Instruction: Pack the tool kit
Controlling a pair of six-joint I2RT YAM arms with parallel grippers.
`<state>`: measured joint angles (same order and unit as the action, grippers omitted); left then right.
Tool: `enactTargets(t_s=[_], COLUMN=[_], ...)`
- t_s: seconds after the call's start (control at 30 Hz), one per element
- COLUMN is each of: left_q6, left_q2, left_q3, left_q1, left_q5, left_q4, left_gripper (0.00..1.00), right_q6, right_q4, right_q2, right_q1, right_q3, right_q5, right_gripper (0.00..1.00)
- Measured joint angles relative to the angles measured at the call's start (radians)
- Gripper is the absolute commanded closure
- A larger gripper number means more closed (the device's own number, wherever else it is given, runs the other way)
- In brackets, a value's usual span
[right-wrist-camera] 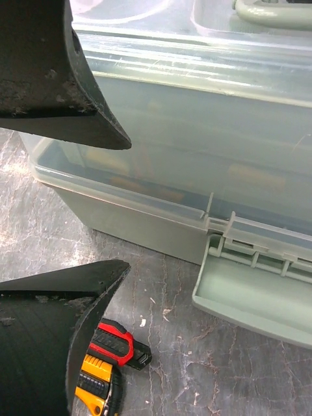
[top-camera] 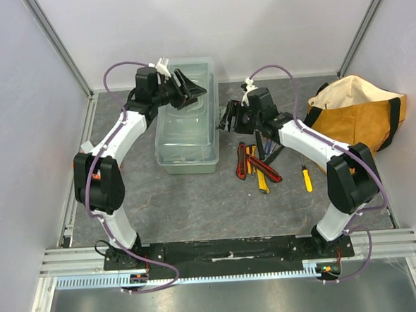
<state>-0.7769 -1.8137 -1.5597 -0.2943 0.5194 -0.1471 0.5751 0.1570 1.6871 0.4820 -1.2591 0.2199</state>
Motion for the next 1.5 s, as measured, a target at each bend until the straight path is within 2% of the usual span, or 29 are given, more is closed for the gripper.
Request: enactTargets(t_s=[0.2, 0.43, 0.67, 0.83, 1.0, 1.33, 1.5], left_q6=[-0.132, -0.169, -0.175, -0.175, -0.175, -0.175, -0.176], left_q2=[0.004, -0.007, -0.008, -0.011, -0.015, -0.025, -0.026], left_q3=[0.116, 0.142, 0.143, 0.143, 0.143, 0.143, 0.143], left_q1=[0.047, 0.068, 0.080, 0.084, 0.085, 0.087, 0.087], left_q5=[0.164, 0.260, 0.304, 0.322, 0.332, 0.348, 0.348], left_q4=[0.249, 0.328, 0.337, 0.337, 0.338, 0.354, 0.361], left_gripper=[0.35, 0.35, 0.36, 0.36, 0.36, 0.36, 0.36], right_q6=[0.019, 0.035, 0.097, 0.202, 0.287, 0.316, 0.265], right_q4=[0.023, 0.024, -0.071, -0.234, -0.302, -0.288, -0.163], right_q2=[-0.002, -0.038, -0.018, 0.122, 0.268, 0.340, 0.360], right_q1=[-0.004, -0.028, -0.060, -0.061, -0.059, -0.058, -0.036], right_q3=[-0.020, -0.084, -0.238, -0.309, -0.354, -0.469, -0.542], right_q5=[0.000, -0.007, 0.084, 0.177, 0.222, 0.258, 0.229], right_gripper=[0.23, 0.24, 0.30, 0.34, 0.35, 0.39, 0.41])
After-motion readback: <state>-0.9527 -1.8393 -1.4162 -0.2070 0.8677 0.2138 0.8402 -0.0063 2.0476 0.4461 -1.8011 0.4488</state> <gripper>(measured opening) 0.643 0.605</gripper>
